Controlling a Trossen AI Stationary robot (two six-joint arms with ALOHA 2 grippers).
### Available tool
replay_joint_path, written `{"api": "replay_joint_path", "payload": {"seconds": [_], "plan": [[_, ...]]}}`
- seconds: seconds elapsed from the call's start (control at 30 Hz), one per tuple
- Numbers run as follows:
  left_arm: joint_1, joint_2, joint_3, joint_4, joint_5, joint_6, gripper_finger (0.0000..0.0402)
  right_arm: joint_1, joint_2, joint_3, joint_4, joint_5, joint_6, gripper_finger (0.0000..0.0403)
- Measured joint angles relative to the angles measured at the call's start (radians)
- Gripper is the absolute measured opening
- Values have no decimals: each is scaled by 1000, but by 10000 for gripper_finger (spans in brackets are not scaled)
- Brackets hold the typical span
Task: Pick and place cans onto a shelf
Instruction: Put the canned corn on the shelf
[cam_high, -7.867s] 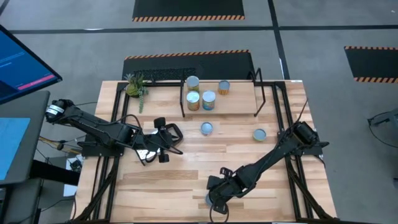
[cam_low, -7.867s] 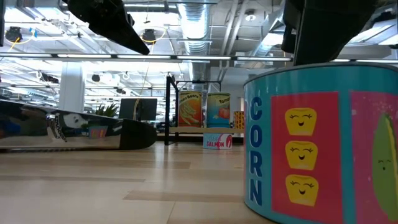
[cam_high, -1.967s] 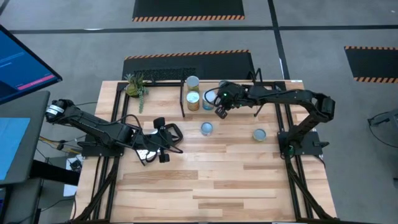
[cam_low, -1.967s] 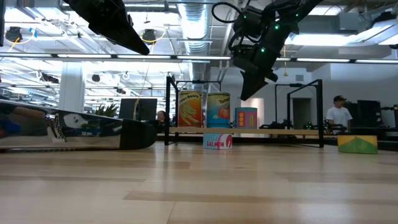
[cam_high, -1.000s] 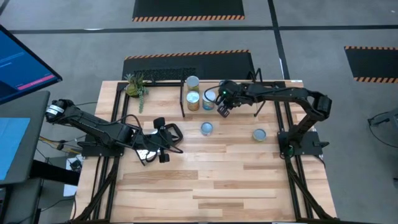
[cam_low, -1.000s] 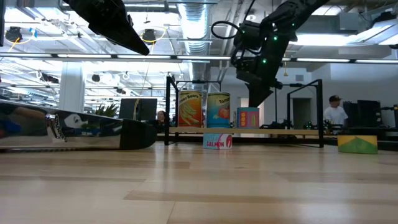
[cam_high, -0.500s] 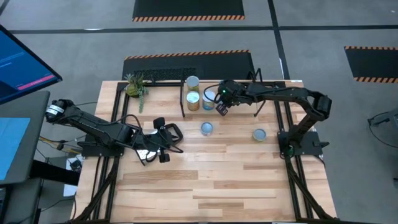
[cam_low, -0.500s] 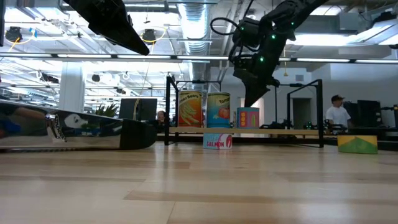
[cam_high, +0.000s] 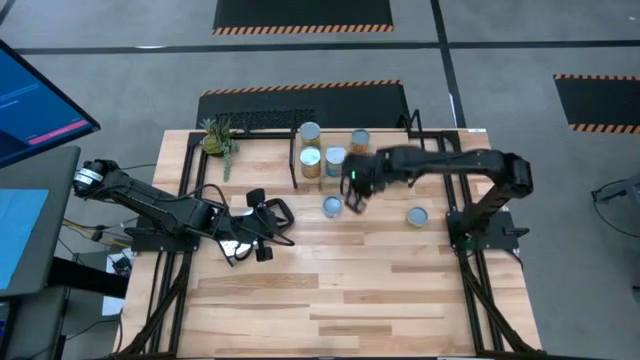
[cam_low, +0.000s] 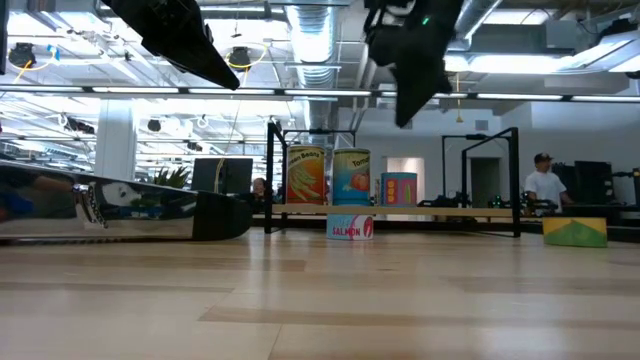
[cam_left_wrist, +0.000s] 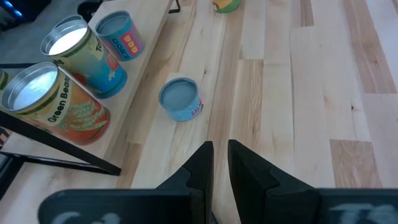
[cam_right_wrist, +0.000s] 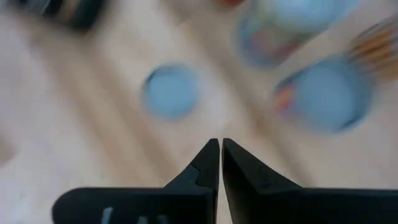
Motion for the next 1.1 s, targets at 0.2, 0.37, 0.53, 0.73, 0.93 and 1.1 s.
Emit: {"api": "replay_joint_path", "payload": {"seconds": [0.2,0.37,0.53,0.73,0.93,1.1], "plan": [[0,0,0,0,0,5,38,220,0,0,-211,-62,221,42],[0,0,0,2,0,4,38,430,0,0,-239,-55,466,42],[0,0,0,4,0,4,38,615,3,0,-153,61,593,42],[0,0,0,5,0,4,38,755,29,1,-26,196,620,42],[0,0,0,4,0,4,38,804,69,1,70,218,620,42],[0,0,0,4,0,2,38,818,106,0,104,211,620,42]]}}
